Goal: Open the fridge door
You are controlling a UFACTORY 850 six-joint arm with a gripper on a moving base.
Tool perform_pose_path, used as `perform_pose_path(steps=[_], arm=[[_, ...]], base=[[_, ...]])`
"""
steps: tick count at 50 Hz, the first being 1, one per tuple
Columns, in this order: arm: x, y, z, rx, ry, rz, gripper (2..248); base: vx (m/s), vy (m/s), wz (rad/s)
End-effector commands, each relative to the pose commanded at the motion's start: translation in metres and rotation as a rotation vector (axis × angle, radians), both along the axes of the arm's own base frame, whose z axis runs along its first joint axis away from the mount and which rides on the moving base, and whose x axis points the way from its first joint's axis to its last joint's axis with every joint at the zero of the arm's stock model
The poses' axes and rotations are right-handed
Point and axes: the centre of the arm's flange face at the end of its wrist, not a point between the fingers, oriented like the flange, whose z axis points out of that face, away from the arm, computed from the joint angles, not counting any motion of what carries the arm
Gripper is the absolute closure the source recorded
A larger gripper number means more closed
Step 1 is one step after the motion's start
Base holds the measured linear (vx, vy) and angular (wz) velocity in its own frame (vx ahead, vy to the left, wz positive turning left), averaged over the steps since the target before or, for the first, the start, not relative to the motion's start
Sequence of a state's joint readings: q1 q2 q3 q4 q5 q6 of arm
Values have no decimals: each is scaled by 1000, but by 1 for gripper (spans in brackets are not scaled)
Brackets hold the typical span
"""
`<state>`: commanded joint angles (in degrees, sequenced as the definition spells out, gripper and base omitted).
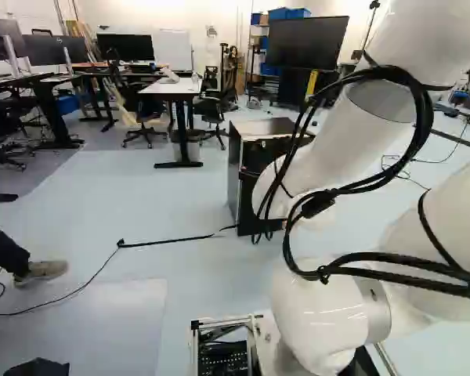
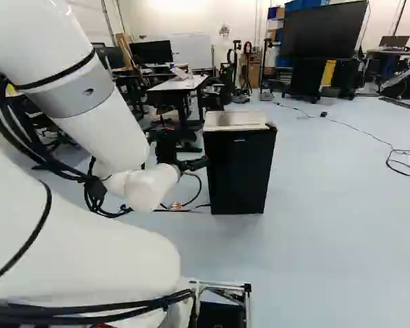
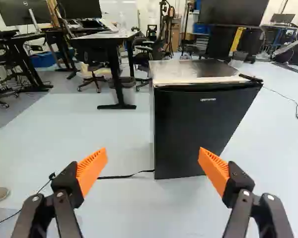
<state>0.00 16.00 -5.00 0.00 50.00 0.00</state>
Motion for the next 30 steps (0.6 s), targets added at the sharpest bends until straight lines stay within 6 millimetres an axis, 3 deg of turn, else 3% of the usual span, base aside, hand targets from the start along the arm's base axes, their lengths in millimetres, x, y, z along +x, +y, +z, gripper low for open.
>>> perform_pose_path(steps=[30], arm=[[7, 0, 1, 0, 4, 0, 3]], base=[[0, 0, 0]])
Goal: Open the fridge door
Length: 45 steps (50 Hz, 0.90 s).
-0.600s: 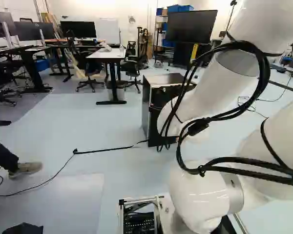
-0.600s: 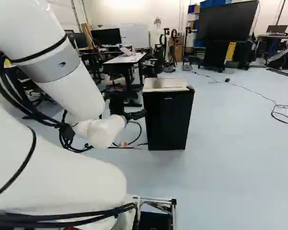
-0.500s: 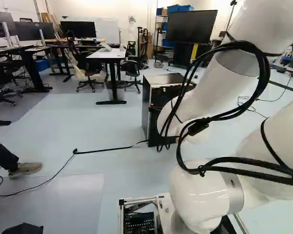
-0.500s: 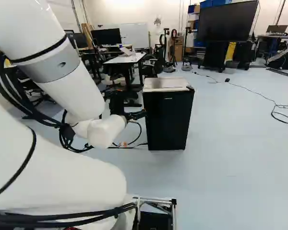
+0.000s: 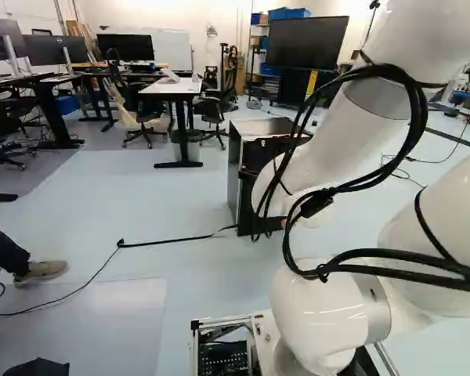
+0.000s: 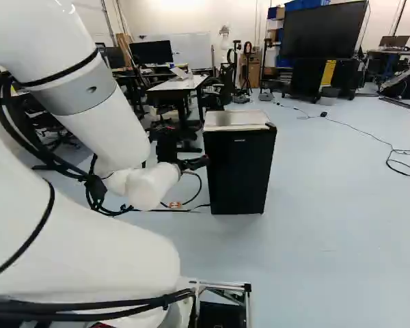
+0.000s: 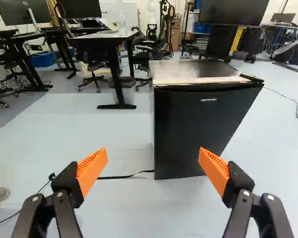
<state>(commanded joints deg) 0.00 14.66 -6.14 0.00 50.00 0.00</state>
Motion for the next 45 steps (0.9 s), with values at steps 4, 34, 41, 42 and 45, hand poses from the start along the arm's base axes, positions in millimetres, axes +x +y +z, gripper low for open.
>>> perform_pose_path(steps=[4, 34, 41, 42, 45], arm=[[3, 0, 0, 0, 1, 0, 3], [28, 3, 3, 0, 10, 11, 3], [37, 6, 4, 0, 12, 18, 3], [38, 6, 4, 0, 12, 19, 3], [42, 7, 4, 0, 13, 23, 3]], base=[[0, 0, 0], [0, 0, 0], [0, 0, 0], [0, 0, 0], [0, 0, 0]])
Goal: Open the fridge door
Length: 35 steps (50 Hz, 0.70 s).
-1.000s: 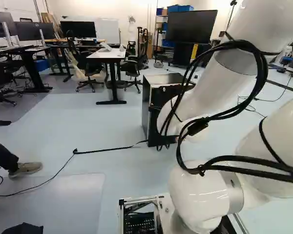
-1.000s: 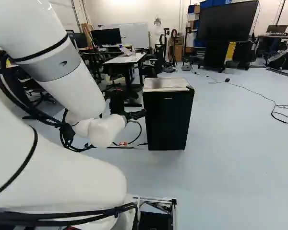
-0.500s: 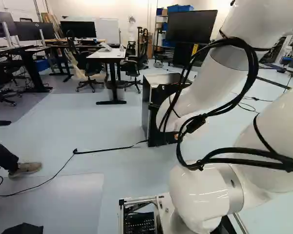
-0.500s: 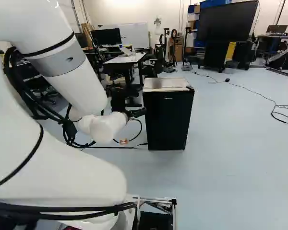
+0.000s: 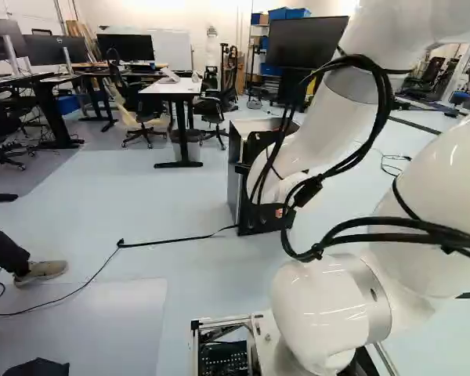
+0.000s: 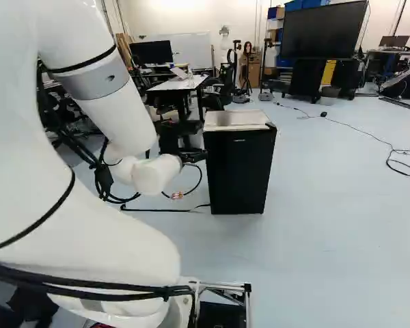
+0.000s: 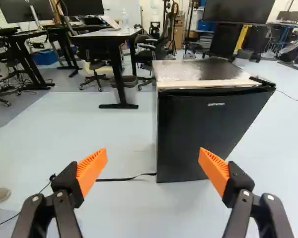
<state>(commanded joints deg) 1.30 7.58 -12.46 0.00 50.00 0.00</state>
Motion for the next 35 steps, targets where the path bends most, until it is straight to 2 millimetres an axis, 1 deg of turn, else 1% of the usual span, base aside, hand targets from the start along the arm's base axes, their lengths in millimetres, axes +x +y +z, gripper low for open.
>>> perform_pose_path(steps=[20, 35], arm=[[27, 10, 2, 0, 3, 28, 3], [54, 21, 2, 4, 3, 42, 3]], base=[[0, 0, 0], [0, 0, 0]])
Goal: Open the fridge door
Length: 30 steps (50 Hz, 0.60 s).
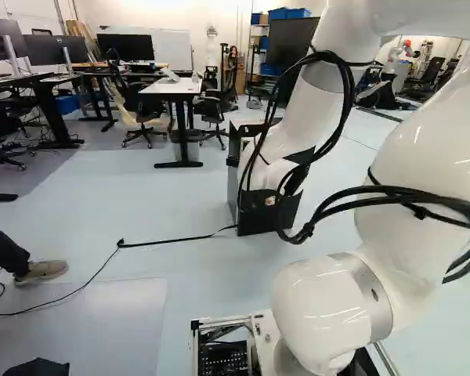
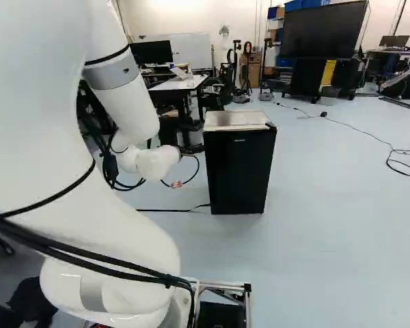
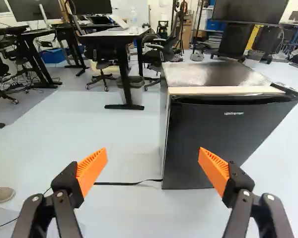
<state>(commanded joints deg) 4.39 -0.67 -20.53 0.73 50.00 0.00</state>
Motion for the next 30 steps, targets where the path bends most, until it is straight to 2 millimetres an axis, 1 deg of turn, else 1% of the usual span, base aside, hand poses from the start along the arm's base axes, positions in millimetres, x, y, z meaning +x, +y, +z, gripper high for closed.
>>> perform_pose_path(steps=[30], arm=[[59, 21, -1, 27, -8, -20, 3]], base=[[0, 0, 0]])
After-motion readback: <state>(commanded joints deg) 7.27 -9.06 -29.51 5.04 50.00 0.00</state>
